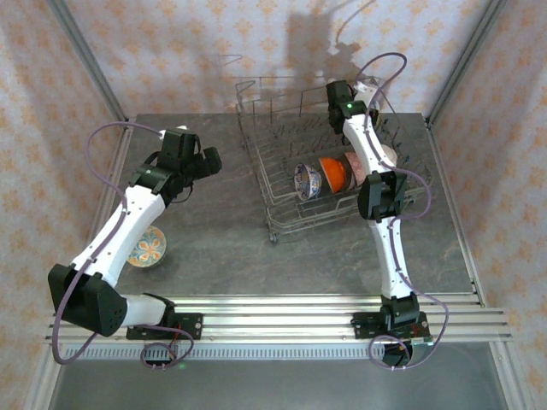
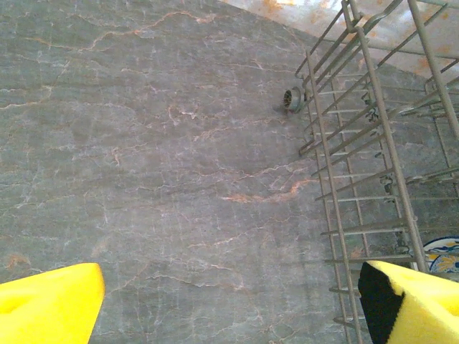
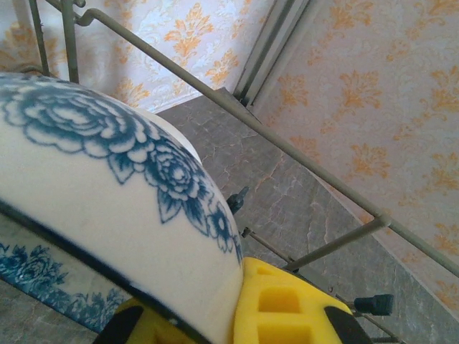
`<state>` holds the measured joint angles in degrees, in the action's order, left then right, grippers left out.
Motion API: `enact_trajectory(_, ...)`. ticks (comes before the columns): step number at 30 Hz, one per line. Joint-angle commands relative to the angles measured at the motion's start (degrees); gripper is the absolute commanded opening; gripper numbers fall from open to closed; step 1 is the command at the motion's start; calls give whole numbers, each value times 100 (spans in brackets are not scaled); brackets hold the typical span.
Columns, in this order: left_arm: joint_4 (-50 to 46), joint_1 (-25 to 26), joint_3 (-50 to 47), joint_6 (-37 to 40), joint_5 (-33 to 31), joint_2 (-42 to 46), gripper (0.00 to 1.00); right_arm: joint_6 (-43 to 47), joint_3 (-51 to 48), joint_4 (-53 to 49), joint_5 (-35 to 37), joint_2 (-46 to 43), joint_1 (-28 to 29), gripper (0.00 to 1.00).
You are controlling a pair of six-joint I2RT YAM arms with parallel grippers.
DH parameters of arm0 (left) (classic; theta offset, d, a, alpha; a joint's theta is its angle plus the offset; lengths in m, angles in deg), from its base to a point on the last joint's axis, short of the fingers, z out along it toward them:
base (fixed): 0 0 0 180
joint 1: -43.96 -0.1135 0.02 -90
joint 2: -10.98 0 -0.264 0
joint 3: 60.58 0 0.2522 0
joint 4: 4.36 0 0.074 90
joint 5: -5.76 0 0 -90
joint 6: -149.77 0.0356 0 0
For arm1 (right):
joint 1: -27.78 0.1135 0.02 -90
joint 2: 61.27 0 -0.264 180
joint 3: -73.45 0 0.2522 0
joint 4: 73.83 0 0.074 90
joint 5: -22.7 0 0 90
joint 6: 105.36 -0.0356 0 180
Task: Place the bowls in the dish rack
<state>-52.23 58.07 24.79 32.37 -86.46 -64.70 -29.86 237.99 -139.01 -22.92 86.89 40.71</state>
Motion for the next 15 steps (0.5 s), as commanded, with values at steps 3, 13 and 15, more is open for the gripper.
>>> enact_trajectory(3,-273,-49,-83,-178,-226,287,93,67,154,-26,108,72,20,9)
enact_trajectory(13,-507,-51,-213,-301,-408,549,93,161,145,-43,-24,220,61,21)
enact_trajectory(15,-556,-44,-238,-318,-470,599,93,177,145,-46,-72,215,69,23)
